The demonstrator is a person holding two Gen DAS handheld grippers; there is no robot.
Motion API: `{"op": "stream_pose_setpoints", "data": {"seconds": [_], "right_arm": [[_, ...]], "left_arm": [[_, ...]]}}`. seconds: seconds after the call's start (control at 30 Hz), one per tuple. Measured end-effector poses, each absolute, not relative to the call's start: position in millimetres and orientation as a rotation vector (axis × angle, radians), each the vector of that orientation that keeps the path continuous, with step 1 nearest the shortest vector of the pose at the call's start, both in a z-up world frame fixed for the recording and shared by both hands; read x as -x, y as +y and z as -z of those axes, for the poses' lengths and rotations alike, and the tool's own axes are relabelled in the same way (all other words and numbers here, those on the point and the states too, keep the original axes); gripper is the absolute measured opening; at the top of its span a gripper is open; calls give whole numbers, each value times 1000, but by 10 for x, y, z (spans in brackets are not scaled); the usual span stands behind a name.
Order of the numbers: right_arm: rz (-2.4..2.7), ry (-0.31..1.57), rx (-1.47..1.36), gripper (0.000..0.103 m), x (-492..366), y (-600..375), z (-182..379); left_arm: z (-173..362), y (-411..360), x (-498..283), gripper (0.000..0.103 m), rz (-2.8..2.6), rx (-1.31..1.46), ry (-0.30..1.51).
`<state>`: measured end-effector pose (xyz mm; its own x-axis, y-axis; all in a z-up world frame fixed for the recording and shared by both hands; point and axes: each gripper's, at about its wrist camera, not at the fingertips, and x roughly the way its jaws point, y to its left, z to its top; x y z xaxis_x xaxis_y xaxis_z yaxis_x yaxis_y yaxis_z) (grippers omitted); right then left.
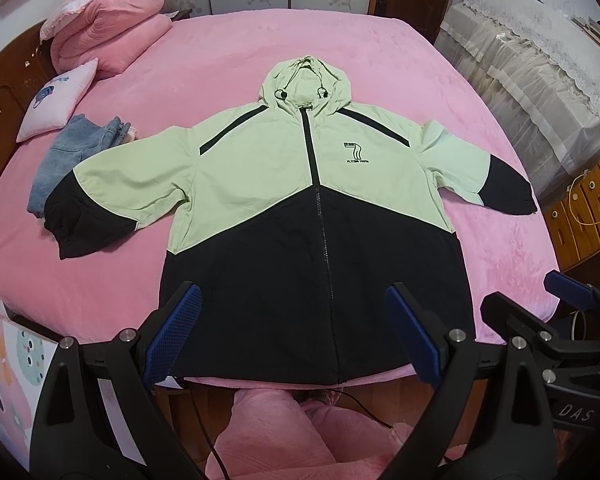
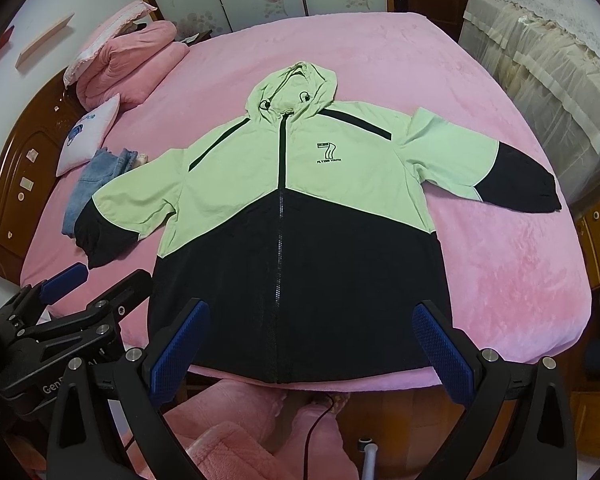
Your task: Fold large clothes
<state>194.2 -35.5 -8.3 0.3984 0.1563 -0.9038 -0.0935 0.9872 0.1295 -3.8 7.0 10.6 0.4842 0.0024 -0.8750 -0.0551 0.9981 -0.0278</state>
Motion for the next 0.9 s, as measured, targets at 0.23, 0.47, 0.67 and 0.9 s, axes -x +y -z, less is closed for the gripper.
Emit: {"op": "stream_pose_setpoints", "data": {"seconds": [0.23,0.47,0.67,0.9], "right_arm": [[-172,1142,-55,103,-1887,-338,45],[-234,1133,-86,103,-1702,-301,62],[-307,1110,-130,103,-1437,-255,121],[-308,1156,-173,103,-1361,-110,316]], "left_arm": [[-150,125,155,92,-50,45,1060],[-249,253,462,92,-77,92,1022],[-173,341,740,92,-94,113,1059],[91,503,814,92,-34,121,1185]]}}
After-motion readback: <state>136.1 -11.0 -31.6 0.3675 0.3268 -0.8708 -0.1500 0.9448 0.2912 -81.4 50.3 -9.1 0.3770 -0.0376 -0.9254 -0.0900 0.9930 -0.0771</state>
